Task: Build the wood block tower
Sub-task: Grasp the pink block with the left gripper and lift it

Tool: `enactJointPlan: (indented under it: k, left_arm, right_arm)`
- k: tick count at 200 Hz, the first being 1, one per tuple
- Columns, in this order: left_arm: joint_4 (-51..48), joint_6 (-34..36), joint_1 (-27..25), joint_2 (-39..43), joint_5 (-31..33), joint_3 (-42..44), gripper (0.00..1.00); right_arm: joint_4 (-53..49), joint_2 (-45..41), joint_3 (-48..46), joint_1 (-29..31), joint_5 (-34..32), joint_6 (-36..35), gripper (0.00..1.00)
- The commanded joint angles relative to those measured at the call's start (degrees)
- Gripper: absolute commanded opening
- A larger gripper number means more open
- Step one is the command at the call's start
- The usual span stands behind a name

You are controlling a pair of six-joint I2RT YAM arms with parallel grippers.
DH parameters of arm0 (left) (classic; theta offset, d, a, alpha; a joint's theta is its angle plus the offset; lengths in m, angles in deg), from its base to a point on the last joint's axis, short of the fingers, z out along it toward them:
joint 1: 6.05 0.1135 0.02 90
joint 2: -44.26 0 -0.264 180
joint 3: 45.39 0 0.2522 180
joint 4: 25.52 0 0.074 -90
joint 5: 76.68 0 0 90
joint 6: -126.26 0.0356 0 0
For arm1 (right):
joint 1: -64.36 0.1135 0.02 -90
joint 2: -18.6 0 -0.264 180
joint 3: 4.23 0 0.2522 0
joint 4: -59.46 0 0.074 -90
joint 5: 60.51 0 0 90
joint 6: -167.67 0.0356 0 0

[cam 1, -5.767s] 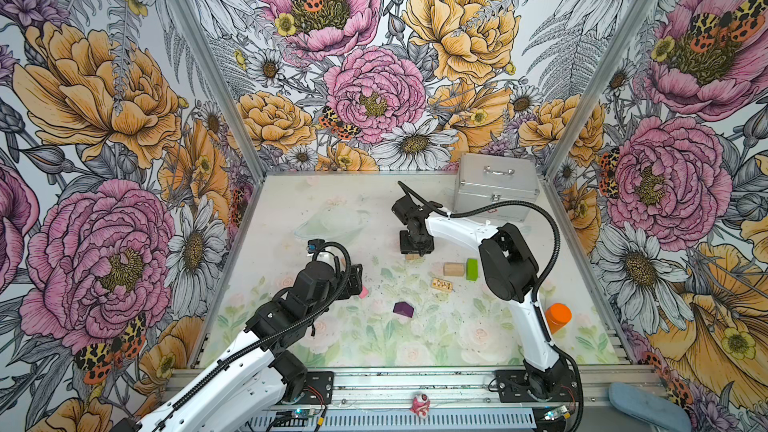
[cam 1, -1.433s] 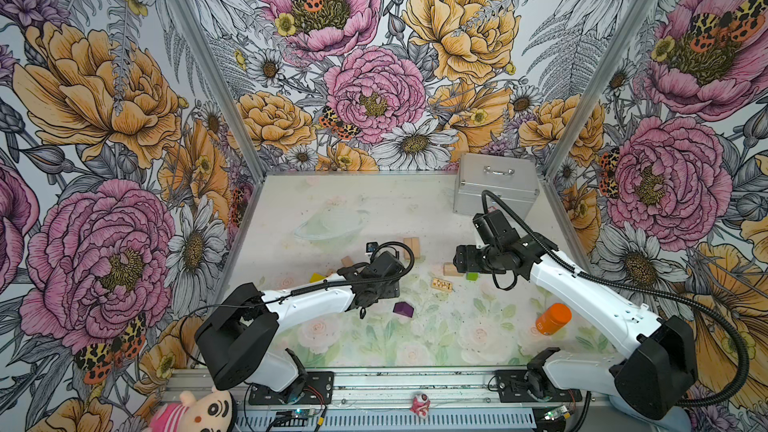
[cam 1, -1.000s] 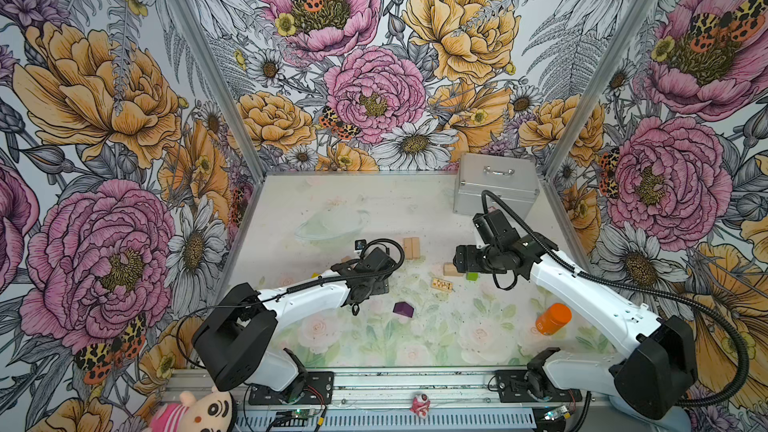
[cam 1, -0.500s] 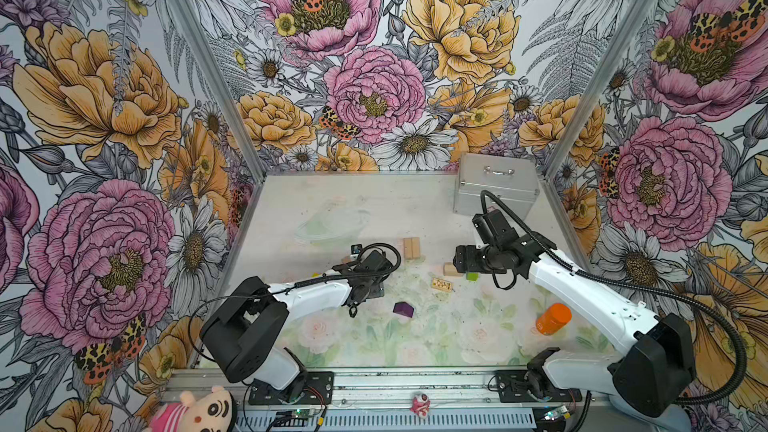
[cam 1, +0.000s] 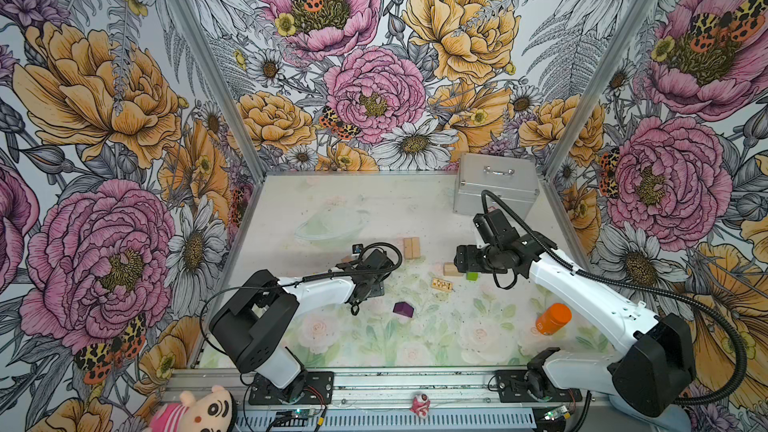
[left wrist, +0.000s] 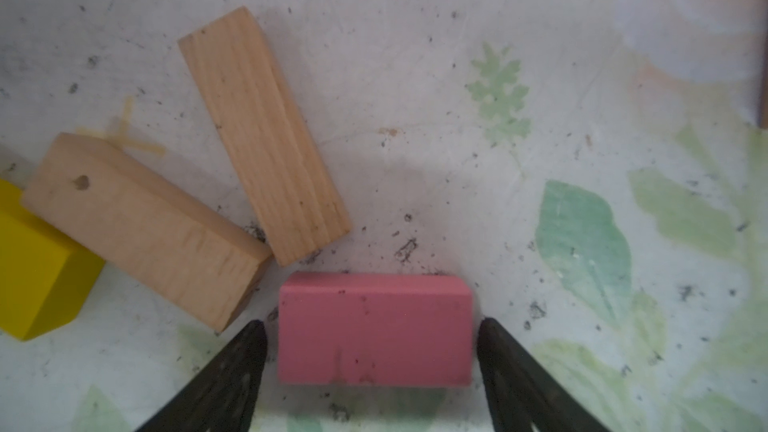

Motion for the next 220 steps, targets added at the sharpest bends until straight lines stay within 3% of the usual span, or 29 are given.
enactJointPlan:
  k: [1, 34, 110, 174, 220]
  left_arm:
    - [1.19, 0.46, 0.56, -1.35, -0.84, -1.11, 0.8]
    - [1.21, 0.87, 0.88, -2.07, -0.97, -1.94, 0.76]
    - [-0.61, 1.3, 0.83, -2.94, -1.86, -4.1, 0.54]
    - [-6.19, 2.65, -0.51, -0.78, -0.5, -11.41, 0.54]
    - [-8.5, 5.2, -0.48, -7.72, -1.06, -23.27, 0.55]
  right_arm:
    - [-0.1, 0.08, 0.26, -0.33, -0.44, -1.22, 0.86]
    - [-0.14, 0.27, 0.33, -0.76, -0.26, -1.67, 0.86]
    - [-0.14, 0.34, 0.52, -1.57, 0.29, -2.38, 0.86]
    - [-0.14, -1.52, 0.42, -2.67, 0.35, -2.54, 0.86]
    - [-0.23, -4.71, -1.46, -4.52, 0.87, -2.34, 0.86]
